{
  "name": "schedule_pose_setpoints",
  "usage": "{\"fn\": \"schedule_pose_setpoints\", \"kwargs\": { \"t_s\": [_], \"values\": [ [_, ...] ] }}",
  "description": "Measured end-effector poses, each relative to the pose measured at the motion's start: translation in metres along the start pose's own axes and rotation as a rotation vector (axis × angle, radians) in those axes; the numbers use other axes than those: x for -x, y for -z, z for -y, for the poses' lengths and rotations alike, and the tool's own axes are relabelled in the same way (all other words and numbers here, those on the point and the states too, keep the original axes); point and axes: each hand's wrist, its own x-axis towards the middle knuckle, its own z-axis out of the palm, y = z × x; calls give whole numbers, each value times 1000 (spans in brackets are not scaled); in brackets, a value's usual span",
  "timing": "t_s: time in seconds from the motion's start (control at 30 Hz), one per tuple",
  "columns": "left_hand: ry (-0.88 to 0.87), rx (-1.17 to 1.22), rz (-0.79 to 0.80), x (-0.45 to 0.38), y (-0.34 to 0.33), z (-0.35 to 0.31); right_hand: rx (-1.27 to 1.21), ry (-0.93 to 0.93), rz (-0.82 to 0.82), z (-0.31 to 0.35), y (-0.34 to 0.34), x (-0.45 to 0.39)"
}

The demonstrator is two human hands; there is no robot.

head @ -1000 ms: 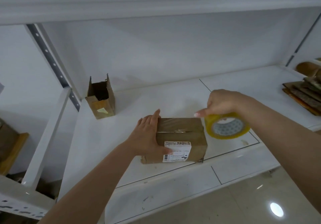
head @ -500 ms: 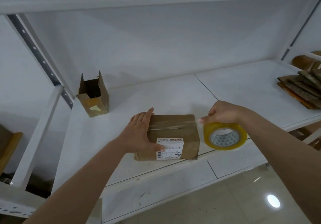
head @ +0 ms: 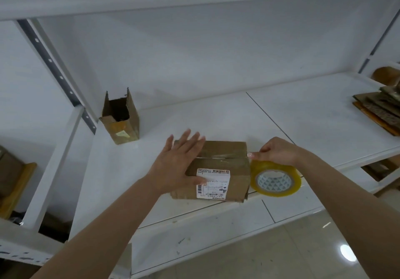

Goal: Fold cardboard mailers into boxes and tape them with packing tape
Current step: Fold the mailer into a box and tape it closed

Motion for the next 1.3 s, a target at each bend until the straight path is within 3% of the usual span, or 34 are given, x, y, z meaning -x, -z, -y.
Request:
{"fn": "schedule_pose_setpoints", "kwargs": {
  "t_s": [0.07, 0.33, 0.47, 0.6, 0.8, 0.9, 0.97, 1.0, 1.07, 1.13, 1.17, 1.23, 1.3],
  "values": [
    [-86, -40, 40, 3, -5, -10, -38, -10, -17, 0, -4, 0],
    [-5, 78, 208, 6, -3, -25, -105, -33, -59, 1, -14, 1],
    [-4, 98, 132, -1, 4, -47, -75, -24, -79, 0, -15, 3],
    [-62, -31, 194, -16, -7, -77, -78, -2, -80, -3, -15, 5],
    [-195, -186, 128, -30, -4, -49, -172, 1, -39, -4, -12, 10],
    [-215, -83, 178, -27, -5, -38, -186, 18, -15, 0, -18, 10],
    [-224, 96, 111, -22, -5, -36, -229, 38, -20, 1, -21, 9],
    [-192, 270, 5, -18, -3, -35, -254, 39, -25, 1, -22, 9],
    [3, 584, -365, -7, 3, -27, -272, 39, -41, 1, -23, 8],
    [343, 611, -716, 6, 3, -8, -278, 37, -52, 4, -24, 7],
    [535, 559, -763, 14, 1, 5, -284, 38, -55, 6, -26, 5],
    [857, 472, -562, 30, -7, 28, -284, 45, -58, 11, -28, 3],
    [983, 357, -172, 44, -19, 40, -268, 55, -53, 15, -31, 1]
  ]
}}
